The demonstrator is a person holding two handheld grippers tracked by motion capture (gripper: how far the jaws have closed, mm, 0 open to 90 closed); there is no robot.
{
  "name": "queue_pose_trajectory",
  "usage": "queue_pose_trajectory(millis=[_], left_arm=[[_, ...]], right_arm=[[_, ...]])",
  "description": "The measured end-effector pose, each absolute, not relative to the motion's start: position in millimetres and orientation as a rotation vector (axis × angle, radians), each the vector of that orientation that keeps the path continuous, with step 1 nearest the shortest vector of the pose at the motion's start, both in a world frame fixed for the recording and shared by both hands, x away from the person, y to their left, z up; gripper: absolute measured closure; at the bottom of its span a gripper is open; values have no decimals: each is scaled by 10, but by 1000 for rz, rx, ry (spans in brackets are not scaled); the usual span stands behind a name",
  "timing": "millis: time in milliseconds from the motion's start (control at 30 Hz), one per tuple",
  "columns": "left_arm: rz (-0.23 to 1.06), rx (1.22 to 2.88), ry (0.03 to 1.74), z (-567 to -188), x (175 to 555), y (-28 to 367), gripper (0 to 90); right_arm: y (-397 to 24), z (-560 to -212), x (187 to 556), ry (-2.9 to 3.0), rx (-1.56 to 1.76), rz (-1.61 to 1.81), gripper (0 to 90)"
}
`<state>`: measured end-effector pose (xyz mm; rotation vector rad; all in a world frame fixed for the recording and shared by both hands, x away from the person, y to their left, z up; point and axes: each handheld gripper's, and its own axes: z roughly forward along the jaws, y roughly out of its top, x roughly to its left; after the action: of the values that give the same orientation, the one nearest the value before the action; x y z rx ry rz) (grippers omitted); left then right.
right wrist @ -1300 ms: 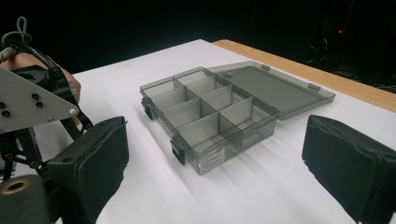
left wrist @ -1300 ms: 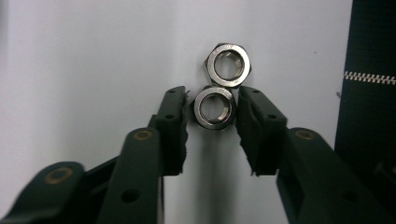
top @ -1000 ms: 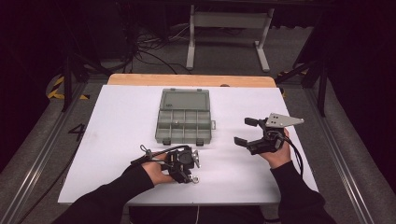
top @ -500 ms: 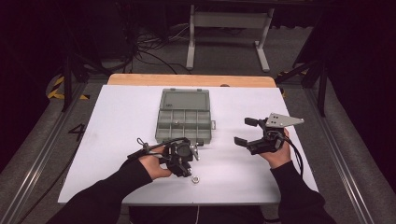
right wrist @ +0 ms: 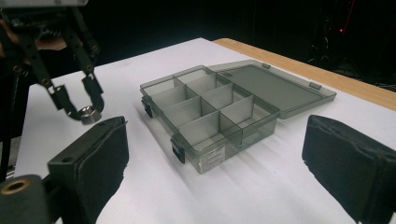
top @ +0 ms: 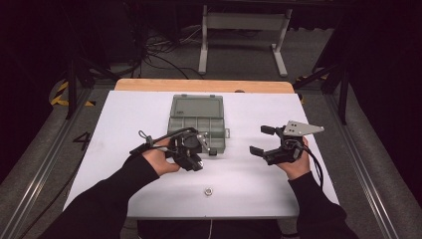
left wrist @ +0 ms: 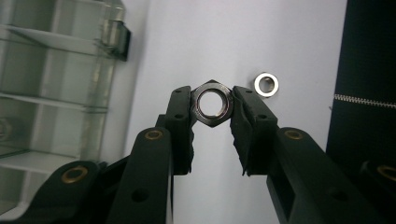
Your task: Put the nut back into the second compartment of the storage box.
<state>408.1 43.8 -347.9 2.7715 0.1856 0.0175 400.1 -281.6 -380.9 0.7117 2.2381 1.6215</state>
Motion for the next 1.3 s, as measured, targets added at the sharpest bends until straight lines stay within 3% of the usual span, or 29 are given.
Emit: queue_pose_trajectory(millis=[433, 1300], left_arm=[[80, 2718, 311, -3309, 4489, 562, 698], [183, 2632, 577, -3323, 5196, 664, 698]], right_arm=[[-2815, -3811, 4002, 2240, 711, 1617, 78], [-2815, -3817, 4006, 2243, 707, 1616, 78]])
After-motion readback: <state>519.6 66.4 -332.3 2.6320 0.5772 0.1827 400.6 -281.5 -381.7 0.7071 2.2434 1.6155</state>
